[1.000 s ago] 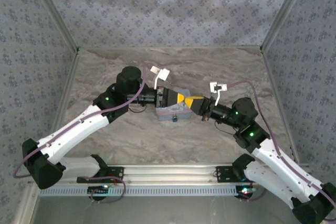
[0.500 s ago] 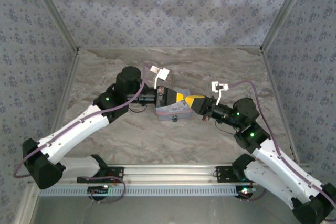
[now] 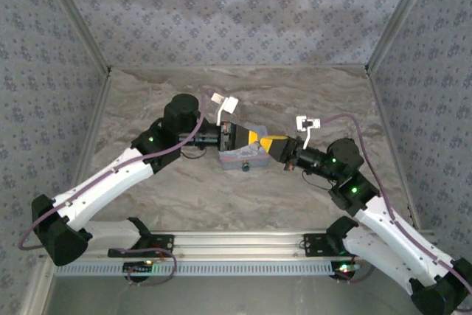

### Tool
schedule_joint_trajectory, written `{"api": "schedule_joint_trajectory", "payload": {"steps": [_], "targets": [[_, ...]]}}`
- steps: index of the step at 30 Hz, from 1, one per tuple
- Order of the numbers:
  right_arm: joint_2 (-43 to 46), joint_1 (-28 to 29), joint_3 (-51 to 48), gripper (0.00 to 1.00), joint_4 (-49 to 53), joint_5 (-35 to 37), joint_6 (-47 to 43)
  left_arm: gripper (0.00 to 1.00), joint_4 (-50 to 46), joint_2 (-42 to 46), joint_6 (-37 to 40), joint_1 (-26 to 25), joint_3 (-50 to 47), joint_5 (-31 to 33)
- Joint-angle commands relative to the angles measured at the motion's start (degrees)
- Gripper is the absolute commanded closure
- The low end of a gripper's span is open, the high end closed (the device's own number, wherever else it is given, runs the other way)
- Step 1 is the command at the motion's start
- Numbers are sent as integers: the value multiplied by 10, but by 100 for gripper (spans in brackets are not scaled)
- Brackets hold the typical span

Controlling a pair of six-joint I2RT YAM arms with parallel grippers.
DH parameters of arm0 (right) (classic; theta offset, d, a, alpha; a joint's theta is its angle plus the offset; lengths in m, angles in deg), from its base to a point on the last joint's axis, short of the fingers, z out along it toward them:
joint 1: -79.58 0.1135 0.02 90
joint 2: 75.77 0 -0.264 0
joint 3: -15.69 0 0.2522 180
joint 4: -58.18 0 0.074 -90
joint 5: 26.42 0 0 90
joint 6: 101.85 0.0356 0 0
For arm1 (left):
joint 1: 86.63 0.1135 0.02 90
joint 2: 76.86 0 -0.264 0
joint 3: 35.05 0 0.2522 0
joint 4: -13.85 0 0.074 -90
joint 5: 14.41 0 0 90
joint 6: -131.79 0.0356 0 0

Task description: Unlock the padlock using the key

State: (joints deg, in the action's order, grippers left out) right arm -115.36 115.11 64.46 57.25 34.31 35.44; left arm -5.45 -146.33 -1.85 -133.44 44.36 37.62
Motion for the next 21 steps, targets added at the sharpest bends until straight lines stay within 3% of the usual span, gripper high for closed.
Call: {"api": "schedule_joint_trajectory", "payload": {"steps": [1,3,5,9,13,21], "targets": [[13,-15,3,100,50,16,-17,65,-13,21,14,-6,10,28],[16,-30,12,100,82,20,-31,53,-28,33,13,1,-4,54],[18,-47,22,100,117,22,-47,49,-55,44,20,4,-21,87],[13,-98,42,100,186,40,-86,48,-111,49,31,-5,-57,146],[-18,-134,61,100,238,76,-141,47,-85,38,10,-33,-130,190],[-123,-181,60,100,163,88,-166,47,16,-24,-34,-58,-231,256]]}}
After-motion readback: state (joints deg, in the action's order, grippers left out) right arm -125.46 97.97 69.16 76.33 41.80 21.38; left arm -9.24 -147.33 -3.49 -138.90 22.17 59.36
